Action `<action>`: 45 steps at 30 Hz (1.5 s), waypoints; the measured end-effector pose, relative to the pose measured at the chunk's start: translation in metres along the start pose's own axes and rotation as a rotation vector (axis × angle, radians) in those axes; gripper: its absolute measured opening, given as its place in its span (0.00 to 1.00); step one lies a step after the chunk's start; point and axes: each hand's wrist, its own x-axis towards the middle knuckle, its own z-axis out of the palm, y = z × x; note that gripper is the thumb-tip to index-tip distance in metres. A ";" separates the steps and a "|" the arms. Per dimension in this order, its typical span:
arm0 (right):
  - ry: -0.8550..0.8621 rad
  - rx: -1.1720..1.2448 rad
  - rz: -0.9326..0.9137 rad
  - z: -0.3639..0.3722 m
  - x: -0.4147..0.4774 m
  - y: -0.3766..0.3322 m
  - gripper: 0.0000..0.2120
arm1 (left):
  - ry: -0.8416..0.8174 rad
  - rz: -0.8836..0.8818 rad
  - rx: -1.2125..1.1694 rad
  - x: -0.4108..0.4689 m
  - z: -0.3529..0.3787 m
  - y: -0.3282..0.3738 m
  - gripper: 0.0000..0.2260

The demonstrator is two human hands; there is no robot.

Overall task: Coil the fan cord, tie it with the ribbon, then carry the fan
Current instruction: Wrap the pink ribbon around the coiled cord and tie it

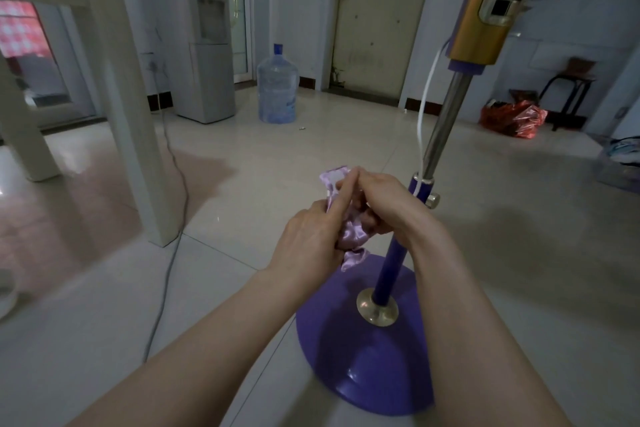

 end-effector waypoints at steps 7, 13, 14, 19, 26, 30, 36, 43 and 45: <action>-0.024 -0.031 -0.080 -0.001 0.000 0.005 0.15 | -0.026 -0.087 -0.045 0.007 -0.002 -0.006 0.39; 0.048 0.073 -0.243 0.014 -0.002 0.006 0.10 | -0.092 -0.253 -0.150 0.012 -0.004 -0.018 0.32; 0.027 0.127 -0.282 0.014 -0.003 0.006 0.09 | -0.103 -0.289 -0.168 0.013 -0.005 -0.021 0.32; -0.217 0.045 -0.264 -0.009 -0.012 0.009 0.04 | -0.120 -0.416 -0.251 0.020 -0.013 -0.037 0.38; -0.253 -0.129 -0.042 0.009 -0.014 0.020 0.16 | -0.099 -0.494 -0.461 0.021 -0.017 -0.034 0.40; -0.080 -0.203 -0.170 0.015 -0.010 0.020 0.04 | -0.191 -0.539 -0.632 0.019 -0.017 -0.032 0.42; 0.057 -0.364 -0.475 0.007 -0.015 0.014 0.03 | -0.283 -0.745 -1.124 0.025 -0.023 -0.034 0.26; -0.201 0.296 -0.476 0.003 -0.015 0.016 0.05 | -0.315 -0.926 -1.583 0.037 -0.026 -0.027 0.14; -0.216 0.614 -0.358 0.005 -0.012 0.018 0.06 | -0.347 -0.923 -1.708 0.036 -0.025 -0.023 0.14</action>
